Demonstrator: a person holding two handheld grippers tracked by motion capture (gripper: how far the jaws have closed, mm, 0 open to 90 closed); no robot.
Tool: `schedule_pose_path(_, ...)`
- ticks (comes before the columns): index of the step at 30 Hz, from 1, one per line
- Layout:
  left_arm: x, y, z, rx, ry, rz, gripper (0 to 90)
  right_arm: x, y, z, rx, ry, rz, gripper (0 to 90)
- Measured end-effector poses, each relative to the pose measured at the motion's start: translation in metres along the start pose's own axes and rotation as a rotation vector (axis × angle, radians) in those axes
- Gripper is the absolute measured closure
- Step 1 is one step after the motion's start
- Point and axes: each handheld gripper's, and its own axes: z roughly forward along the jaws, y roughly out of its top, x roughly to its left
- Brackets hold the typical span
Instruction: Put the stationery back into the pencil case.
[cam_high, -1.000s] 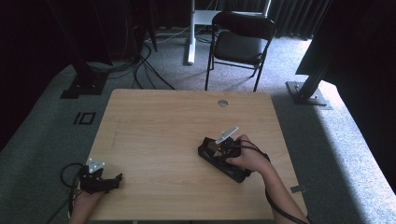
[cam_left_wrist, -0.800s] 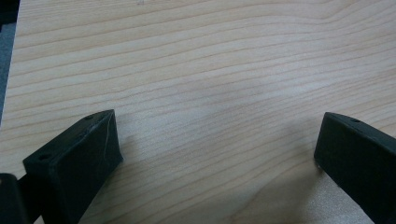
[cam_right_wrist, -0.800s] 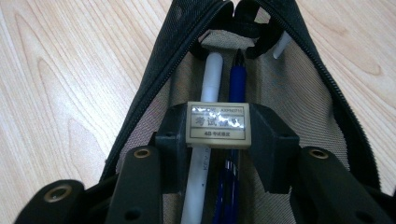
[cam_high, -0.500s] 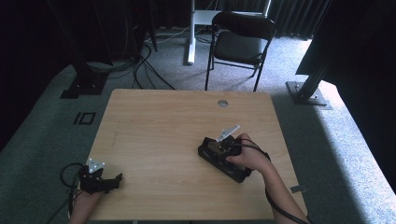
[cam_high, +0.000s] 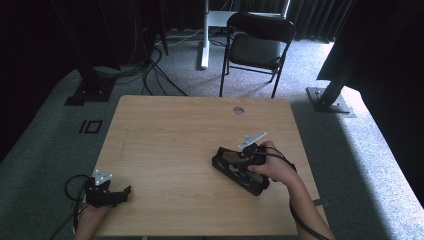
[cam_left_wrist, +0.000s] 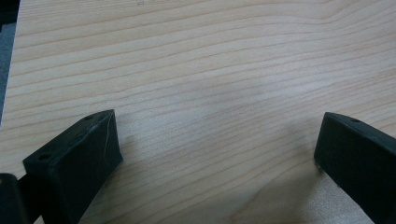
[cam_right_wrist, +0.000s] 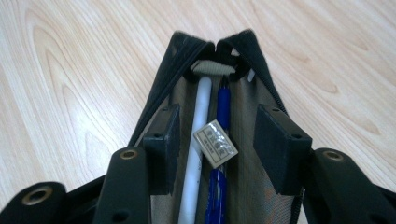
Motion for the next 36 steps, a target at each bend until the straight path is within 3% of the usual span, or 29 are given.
schedule_pose_path(5,0.0,0.0,0.0,0.0,0.0,-0.001,0.6,-0.001,-0.001,-0.003,-0.075,0.012,0.022,47.8)
schedule_pose_path(11,0.0,0.0,0.0,0.0,0.0,0.0,0.6,-0.002,0.0,-0.003,-0.111,-0.002,0.037,46.5)
schedule_pose_path(18,0.0,0.0,0.0,0.0,0.0,0.0,0.6,-0.005,-0.004,0.0,-0.19,-0.028,0.11,43.9)
schedule_pose_path(28,0.0,0.0,0.0,0.0,0.0,0.0,0.6,-0.012,-0.009,-0.004,-0.239,-0.065,0.184,37.6)
schedule_pose_path(36,0.0,0.0,0.0,0.0,0.0,0.0,0.6,-0.014,-0.012,-0.005,-0.245,-0.083,0.198,36.2)
